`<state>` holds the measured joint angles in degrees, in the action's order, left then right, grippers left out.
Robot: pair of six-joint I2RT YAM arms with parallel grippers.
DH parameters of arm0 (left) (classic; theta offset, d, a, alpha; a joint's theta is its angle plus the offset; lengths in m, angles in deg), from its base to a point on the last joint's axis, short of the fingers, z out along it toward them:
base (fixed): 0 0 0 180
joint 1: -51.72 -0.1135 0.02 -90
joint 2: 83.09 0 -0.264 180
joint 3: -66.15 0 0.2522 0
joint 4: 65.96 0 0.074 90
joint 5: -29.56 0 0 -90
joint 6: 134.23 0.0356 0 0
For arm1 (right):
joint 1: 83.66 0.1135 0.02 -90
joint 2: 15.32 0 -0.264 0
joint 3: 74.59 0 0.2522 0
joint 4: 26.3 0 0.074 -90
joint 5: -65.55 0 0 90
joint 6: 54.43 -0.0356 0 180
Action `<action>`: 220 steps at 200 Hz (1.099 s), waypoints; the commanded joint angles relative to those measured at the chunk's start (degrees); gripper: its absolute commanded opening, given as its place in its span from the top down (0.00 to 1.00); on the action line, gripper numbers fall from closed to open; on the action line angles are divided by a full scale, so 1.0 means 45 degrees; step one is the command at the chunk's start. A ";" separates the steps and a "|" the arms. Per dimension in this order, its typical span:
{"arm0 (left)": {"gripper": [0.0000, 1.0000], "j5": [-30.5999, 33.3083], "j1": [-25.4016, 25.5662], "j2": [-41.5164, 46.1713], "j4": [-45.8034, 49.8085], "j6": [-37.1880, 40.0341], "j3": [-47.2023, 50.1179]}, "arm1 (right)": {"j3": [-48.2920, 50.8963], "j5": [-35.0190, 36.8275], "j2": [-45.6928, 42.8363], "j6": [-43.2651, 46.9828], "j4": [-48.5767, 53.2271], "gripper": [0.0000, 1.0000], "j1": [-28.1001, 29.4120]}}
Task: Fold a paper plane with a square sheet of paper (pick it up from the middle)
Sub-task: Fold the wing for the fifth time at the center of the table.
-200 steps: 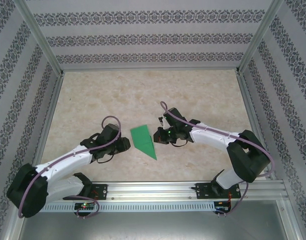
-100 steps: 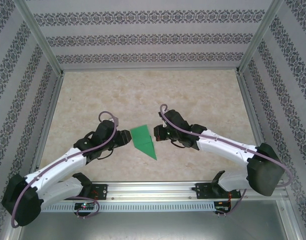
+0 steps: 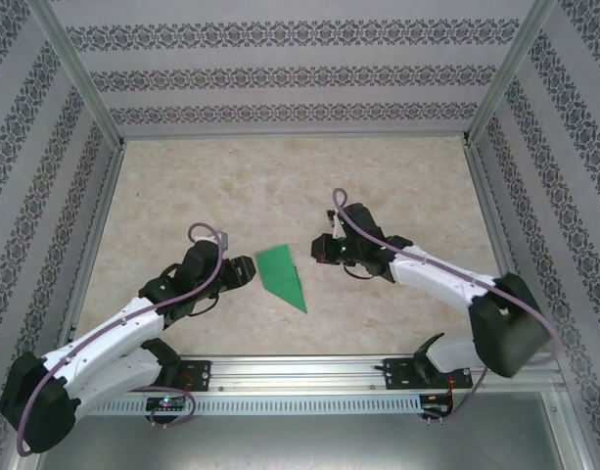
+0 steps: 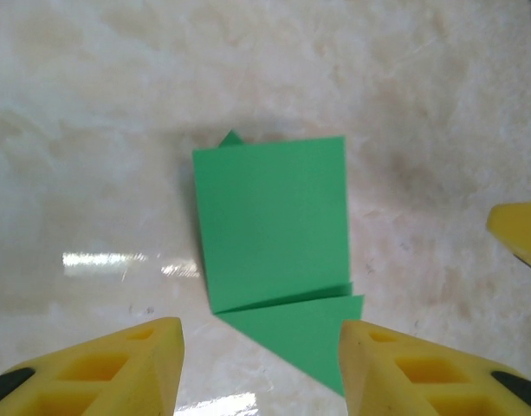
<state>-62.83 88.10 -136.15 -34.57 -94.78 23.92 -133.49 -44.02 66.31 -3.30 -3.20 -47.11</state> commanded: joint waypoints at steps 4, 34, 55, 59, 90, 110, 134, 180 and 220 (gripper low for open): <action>0.49 -0.0581 -0.0125 -0.0554 -0.1349 -0.1069 0.0524 | -0.0033 -0.2513 0.0748 -0.0406 -0.1044 1.00 0.0393; 0.49 -0.0631 -0.0133 -0.1258 -0.1570 -0.1266 0.0370 | -0.0080 -0.2688 0.1063 -0.0378 -0.1131 1.00 0.0886; 0.49 -0.0819 -0.0132 -0.1817 -0.1464 -0.1200 0.0073 | -0.0202 -0.3234 0.1498 -0.0196 -0.0885 1.00 0.0941; 0.49 -0.0856 -0.0125 -0.1907 -0.1457 -0.1203 0.0021 | -0.0201 -0.3302 0.1569 -0.0162 -0.0881 1.00 0.0968; 0.48 -0.0816 -0.0121 -0.2382 -0.1329 -0.1281 -0.0136 | -0.0392 -0.3191 0.2222 0.0109 -0.0461 1.00 0.1009; 0.48 -0.1009 -0.0134 -0.2656 -0.1503 -0.1307 -0.0139 | -0.0495 -0.3170 0.2645 0.0164 -0.0567 1.00 0.0966; 0.48 -0.1222 -0.0123 -0.3040 -0.1579 -0.1277 -0.0230 | -0.0523 -0.3189 0.3044 0.0268 -0.0663 1.00 0.0761; 0.48 -0.1594 -0.0126 -0.3750 -0.1761 -0.1093 -0.0594 | 0.0022 -0.3463 0.3835 0.0275 -0.1443 1.00 0.0252; 0.48 -0.1886 -0.0135 -0.4397 -0.1981 -0.1091 -0.0729 | 0.0420 -0.3816 0.4380 0.0258 -0.2077 1.00 -0.0150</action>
<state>-69.72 88.10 -154.66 -40.67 -99.43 21.95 -132.53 -59.10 84.28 -3.34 -9.34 -46.93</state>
